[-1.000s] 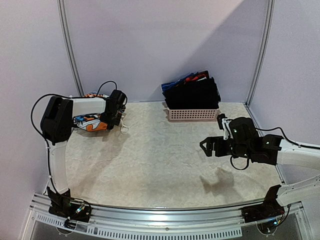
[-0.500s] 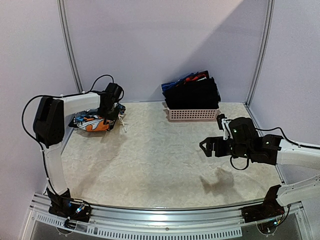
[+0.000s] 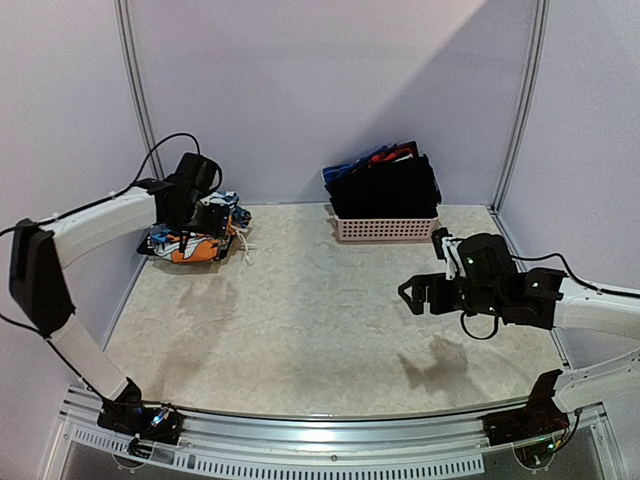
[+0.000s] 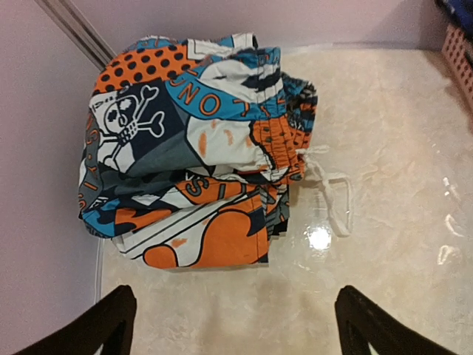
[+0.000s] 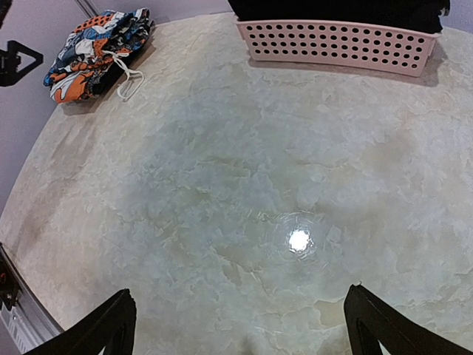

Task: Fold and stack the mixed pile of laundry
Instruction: Reset both arms

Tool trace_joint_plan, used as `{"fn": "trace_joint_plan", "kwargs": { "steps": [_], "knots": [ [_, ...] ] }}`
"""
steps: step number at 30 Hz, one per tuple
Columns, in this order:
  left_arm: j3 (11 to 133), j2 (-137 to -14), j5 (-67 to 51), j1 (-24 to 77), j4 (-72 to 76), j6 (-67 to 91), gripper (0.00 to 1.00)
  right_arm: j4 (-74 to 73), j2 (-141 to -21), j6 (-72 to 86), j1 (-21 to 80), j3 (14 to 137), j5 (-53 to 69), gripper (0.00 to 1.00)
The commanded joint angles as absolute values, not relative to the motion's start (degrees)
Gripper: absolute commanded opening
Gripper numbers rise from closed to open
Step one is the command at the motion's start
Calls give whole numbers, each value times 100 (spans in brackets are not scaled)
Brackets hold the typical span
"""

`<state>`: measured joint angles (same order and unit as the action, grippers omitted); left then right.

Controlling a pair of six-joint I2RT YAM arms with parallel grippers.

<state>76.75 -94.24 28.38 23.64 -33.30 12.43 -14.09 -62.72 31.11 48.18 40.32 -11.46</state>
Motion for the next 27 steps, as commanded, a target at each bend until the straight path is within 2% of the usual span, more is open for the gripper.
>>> {"fn": "trace_joint_plan", "kwargs": {
  "steps": [1, 8, 16, 27],
  "knots": [
    [6910, -8413, 2804, 2609, -3132, 1524, 99, -1533, -6141, 2933, 4790, 4263, -1089, 99],
    [5787, -7015, 3095, 3196, -3127, 1820, 100, -1525, -5935, 2763, 4789, 4349, -985, 99],
    [4438, -5307, 3559, 3936, -3232, 2332, 100, -951, -5237, 2848, 4789, 3825, -1280, 99],
    [3098, -3772, 3909, 4131, -3246, 2794, 100, 122, -4761, 2951, 4783, 3028, -1801, 99]
  ]
}}
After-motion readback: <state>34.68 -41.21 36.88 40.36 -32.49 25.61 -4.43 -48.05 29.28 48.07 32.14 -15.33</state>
